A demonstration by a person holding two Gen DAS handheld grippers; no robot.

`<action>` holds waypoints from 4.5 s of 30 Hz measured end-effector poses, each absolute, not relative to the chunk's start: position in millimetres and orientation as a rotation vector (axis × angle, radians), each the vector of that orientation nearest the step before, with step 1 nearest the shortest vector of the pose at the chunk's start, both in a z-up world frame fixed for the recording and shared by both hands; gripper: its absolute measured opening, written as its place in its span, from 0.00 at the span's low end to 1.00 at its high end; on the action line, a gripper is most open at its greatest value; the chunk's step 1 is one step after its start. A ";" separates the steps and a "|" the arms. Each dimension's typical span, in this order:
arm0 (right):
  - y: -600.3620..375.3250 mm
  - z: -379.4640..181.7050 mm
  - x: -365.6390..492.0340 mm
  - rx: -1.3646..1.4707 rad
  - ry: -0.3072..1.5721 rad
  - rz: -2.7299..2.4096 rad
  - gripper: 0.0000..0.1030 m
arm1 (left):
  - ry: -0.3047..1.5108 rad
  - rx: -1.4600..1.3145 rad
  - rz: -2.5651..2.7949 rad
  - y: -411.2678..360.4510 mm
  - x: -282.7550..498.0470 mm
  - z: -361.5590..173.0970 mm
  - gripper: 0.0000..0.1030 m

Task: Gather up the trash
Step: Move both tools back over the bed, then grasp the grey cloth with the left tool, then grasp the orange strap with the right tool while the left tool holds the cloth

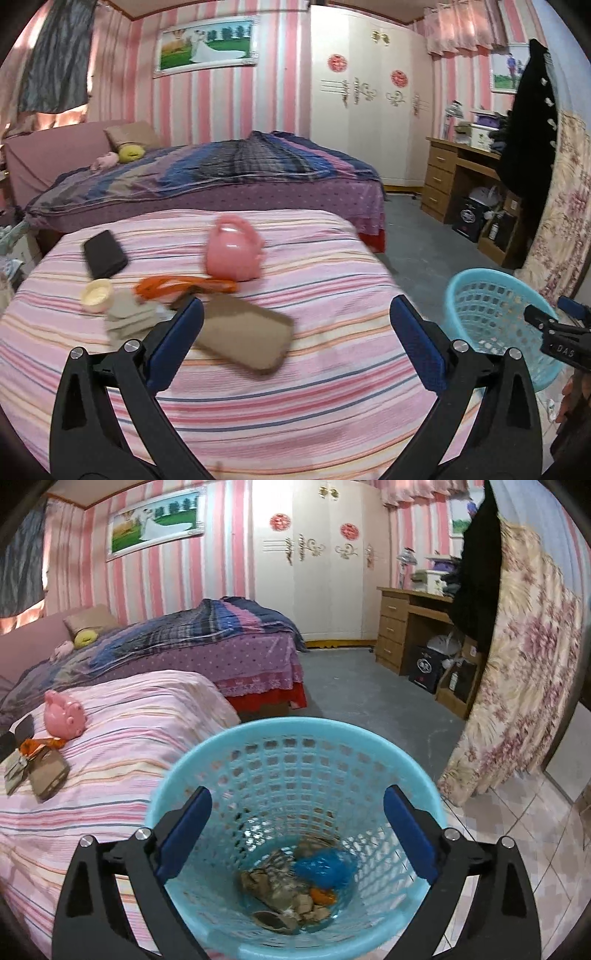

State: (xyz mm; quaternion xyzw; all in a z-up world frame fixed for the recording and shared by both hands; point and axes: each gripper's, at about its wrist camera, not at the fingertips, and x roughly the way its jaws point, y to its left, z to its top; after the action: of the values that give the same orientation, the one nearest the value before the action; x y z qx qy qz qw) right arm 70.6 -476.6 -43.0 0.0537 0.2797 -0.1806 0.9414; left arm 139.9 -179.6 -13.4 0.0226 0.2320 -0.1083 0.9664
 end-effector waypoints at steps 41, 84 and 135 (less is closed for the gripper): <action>-296.8 -40.0 176.0 -0.020 0.590 -0.101 0.94 | 0.679 -0.052 -0.038 -9.3 230.0 -59.8 0.94; -179.7 -53.2 235.3 -0.187 0.658 0.102 0.83 | 0.606 -0.136 0.120 110.2 210.4 -60.7 0.14; -137.0 -68.5 279.5 -0.360 0.721 0.282 0.28 | 0.591 -0.078 0.111 91.1 214.9 -50.2 0.14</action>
State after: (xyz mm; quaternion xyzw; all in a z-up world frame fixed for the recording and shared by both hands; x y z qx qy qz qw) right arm 279.5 -137.0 -68.5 -0.1744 0.3496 0.1370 0.9103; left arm 214.9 91.1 -50.2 -0.0382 0.2910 0.0544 0.9544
